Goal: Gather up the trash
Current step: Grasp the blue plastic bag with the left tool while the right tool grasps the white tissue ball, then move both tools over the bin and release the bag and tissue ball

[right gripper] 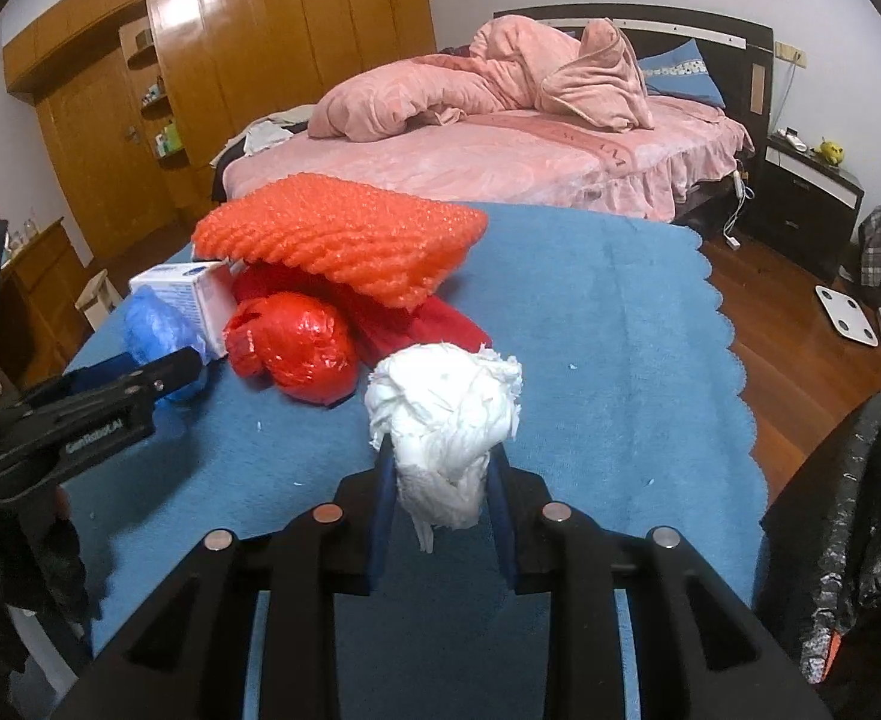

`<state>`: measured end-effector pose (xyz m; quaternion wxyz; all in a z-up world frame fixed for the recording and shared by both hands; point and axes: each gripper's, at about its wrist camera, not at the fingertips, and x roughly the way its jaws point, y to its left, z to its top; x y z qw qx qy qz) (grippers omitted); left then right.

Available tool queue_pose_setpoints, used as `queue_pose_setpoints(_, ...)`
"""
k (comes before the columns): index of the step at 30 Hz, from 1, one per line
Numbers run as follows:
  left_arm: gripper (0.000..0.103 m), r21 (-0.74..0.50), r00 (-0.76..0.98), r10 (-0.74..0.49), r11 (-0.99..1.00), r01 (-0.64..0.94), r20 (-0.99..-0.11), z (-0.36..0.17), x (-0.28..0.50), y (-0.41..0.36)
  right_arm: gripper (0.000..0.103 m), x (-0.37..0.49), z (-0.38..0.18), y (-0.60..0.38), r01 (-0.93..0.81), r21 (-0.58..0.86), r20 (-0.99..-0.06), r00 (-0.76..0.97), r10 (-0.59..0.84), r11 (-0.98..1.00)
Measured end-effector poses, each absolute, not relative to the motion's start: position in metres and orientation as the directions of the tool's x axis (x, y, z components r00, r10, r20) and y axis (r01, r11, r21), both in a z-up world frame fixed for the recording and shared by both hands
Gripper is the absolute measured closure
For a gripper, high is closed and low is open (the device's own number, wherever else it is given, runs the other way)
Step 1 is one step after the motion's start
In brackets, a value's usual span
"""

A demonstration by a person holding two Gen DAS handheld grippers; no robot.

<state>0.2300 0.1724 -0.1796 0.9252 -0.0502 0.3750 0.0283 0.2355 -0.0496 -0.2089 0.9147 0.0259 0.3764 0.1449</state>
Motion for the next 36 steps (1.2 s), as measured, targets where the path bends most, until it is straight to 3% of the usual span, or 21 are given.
queue_pose_setpoints(7,0.076,-0.090,0.734,-0.006,0.993,-0.075,-0.680,-0.175,0.217,0.171,0.075,0.227,-0.204,-0.052,-0.250,0.175,-0.664,0.684,0.301,0.952)
queue_pose_setpoints(20,0.078,-0.122,0.775,-0.056,0.992,-0.028,-0.629,-0.154,0.153,0.150,0.075,0.194,-0.184,-0.062,-0.279,0.204,-0.632,0.695,0.343,0.939)
queue_pose_setpoints(36,0.078,-0.130,0.784,-0.178,0.984,0.124,-0.595,-0.129,0.131,0.091,0.074,0.164,-0.154,-0.118,-0.219,0.212,-0.589,0.749,0.303,0.953)
